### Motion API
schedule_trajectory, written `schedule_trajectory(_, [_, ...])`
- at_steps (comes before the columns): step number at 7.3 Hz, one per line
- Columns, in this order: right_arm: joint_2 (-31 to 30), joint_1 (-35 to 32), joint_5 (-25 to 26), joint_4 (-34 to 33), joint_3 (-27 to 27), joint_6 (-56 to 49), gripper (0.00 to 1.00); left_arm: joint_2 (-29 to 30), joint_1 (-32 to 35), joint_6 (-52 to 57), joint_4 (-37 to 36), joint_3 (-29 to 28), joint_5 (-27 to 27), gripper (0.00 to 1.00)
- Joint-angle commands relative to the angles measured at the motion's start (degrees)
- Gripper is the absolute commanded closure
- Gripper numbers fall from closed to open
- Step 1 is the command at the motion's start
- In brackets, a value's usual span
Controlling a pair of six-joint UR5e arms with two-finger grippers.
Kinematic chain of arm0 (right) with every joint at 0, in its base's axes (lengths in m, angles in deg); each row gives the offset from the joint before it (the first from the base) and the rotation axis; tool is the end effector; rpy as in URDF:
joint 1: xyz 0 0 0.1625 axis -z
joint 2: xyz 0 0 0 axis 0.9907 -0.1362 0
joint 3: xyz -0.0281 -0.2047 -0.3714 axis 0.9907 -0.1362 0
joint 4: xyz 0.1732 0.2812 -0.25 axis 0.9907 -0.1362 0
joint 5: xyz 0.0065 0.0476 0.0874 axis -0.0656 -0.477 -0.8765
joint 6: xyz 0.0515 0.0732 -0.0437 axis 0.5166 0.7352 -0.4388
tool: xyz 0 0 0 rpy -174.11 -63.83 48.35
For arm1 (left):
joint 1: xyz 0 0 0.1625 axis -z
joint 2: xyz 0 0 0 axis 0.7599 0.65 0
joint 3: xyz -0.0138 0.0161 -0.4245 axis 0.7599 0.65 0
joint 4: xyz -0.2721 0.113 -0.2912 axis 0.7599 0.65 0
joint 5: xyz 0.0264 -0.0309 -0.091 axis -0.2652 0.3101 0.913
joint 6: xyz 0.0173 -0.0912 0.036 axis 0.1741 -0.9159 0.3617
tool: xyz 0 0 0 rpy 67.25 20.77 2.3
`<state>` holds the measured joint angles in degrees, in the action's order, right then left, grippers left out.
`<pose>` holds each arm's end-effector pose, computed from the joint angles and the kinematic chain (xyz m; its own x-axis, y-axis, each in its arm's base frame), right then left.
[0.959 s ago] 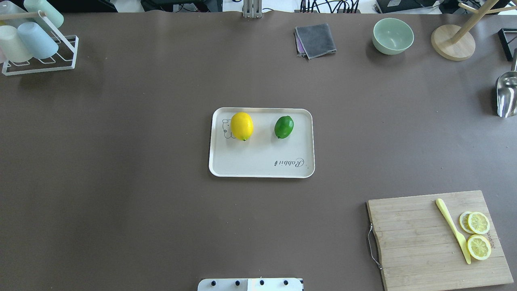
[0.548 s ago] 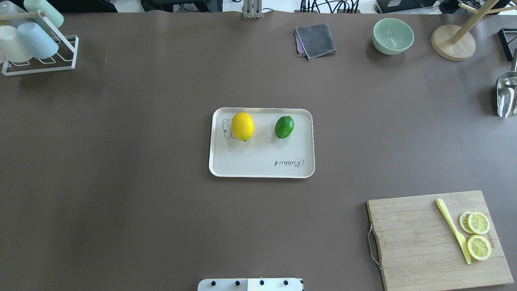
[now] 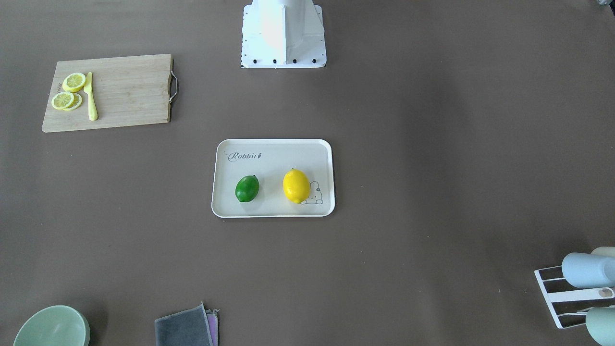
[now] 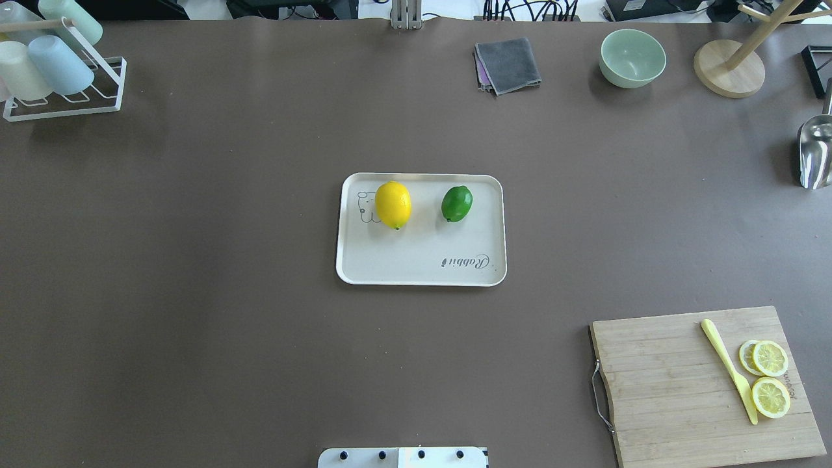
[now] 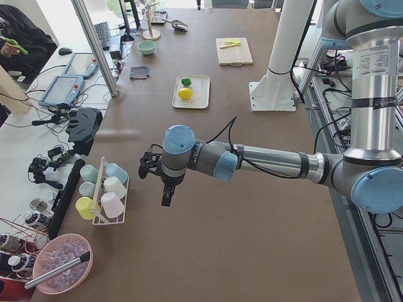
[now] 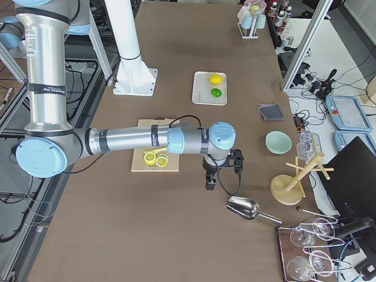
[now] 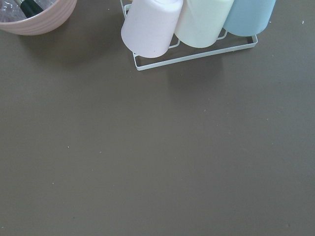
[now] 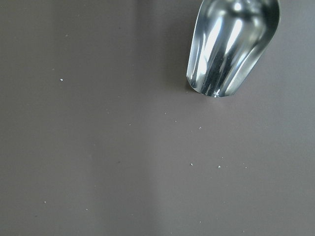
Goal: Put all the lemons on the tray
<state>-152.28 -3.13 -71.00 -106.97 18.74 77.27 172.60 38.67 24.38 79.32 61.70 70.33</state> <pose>0.0213 -0.4832 0.6077 0.6863 -0.0147 0.7272 0.0472 0.9986 -0.0244 -0.0503 -0.4764 0.5783 0.7214 0.0891 -0.6867 0.0918 0.9706 0.2224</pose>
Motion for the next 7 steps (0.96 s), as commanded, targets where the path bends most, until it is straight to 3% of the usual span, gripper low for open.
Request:
schedule_trajectory(1, [-0.03, -0.12, 0.02, 0.00, -0.15, 0.17, 0.00, -0.11, 0.03, 0.00, 0.00, -0.01, -0.30, 0.02])
schedule_trajectory(7, [-0.20, -0.65, 0.02, 0.09, 0.47, 0.61, 0.00, -0.91, 0.38, 0.09, 0.09, -0.44, -0.30, 0.02])
